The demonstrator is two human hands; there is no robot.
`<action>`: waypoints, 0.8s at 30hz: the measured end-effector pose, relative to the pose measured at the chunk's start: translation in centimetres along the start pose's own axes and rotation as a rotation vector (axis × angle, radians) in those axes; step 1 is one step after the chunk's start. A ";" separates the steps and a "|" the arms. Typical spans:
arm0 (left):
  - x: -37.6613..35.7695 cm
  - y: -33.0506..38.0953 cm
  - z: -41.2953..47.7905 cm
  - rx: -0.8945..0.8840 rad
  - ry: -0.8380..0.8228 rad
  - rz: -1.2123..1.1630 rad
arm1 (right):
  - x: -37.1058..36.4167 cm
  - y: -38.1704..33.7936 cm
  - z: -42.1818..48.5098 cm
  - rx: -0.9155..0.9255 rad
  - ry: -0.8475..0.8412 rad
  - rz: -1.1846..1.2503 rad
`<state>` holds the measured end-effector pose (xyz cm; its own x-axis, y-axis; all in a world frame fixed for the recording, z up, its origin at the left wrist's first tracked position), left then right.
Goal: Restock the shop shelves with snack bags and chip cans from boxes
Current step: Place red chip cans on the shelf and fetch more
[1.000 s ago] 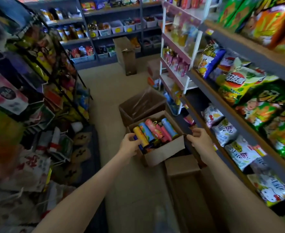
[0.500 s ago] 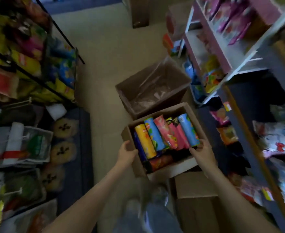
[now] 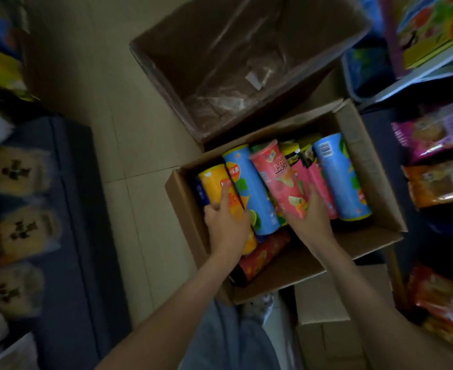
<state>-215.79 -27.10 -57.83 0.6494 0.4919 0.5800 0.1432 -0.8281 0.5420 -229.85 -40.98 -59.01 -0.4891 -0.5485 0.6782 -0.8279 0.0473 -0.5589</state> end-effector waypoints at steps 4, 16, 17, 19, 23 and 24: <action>-2.5 0.6 0.2 -0.073 -0.129 -0.143 | -1.4 0.4 1.2 -0.033 -0.040 -0.064; -4.1 4.5 1.4 -0.074 -0.379 -0.472 | 0.0 -2.9 -0.8 0.046 0.063 -0.011; -4.2 5.1 1.3 -0.069 -0.373 -0.519 | 0.0 -3.5 -1.1 0.052 0.083 0.007; -4.3 6.0 1.2 -0.057 -0.341 -0.582 | 0.0 -4.4 -1.7 0.082 0.112 0.031; -4.4 6.4 1.6 -0.036 -0.307 -0.636 | 0.4 -4.8 -1.7 0.155 0.082 0.105; -4.3 6.3 1.9 -0.036 -0.308 -0.626 | 0.4 -4.5 -1.7 0.163 0.026 0.166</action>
<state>-216.28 -34.90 -58.04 0.6360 0.7704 -0.0440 0.5380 -0.4018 0.7410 -226.75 -40.01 -55.38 -0.6235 -0.5226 0.5814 -0.6813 -0.0015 -0.7320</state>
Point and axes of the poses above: each hand's wrist, its own z-axis towards the middle knuckle, its own x-axis out of the back of the hand, y = z × x, the point moved 6 cm from there along z, towards the middle knuckle, and after that the axes turned 8 degrees about y, right-handed, at the moved point
